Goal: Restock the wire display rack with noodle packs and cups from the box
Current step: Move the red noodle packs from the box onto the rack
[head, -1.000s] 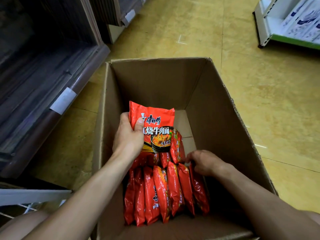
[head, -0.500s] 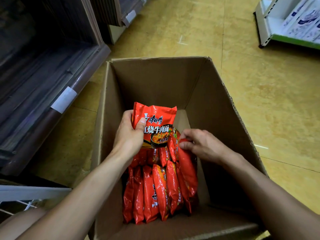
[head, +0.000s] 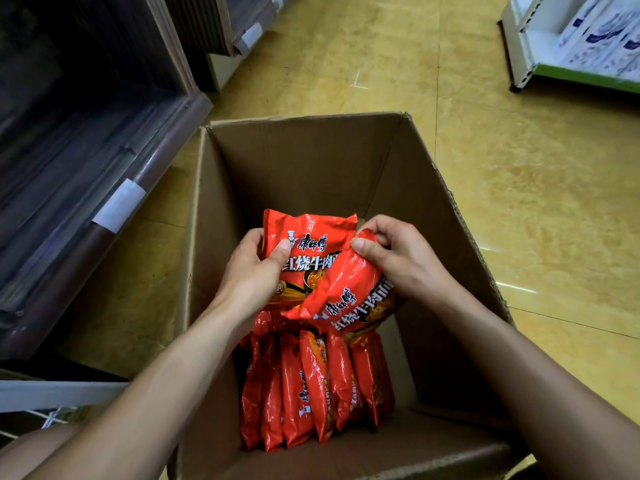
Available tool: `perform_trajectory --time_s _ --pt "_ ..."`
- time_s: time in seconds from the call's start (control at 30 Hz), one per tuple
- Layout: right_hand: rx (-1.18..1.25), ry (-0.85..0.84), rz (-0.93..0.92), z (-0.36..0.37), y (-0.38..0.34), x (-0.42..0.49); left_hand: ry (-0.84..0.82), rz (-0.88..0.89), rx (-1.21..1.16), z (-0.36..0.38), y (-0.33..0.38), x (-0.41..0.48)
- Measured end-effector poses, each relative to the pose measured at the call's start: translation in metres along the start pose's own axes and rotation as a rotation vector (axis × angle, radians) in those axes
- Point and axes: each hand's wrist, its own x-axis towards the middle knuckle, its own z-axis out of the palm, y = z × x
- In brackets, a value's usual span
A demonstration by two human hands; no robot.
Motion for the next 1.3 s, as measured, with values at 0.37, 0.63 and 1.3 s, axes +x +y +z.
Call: perform_trajectory --time_s 0.37,0.63,1.3 --pt "0.236 0.175 0.102 -0.008 -0.008 0.002 -0.137 -0.123 -0.234 0.003 0.006 -0.004" --pt "0.608 0.284 0.324 -0.001 -0.008 0.002 -0.119 -0.199 -0.404 0.003 0.014 -0.005" --pt "0.849 0.286 0.488 0.025 -0.013 -0.001 -0.134 -0.291 -0.353 0.006 0.015 -0.010"
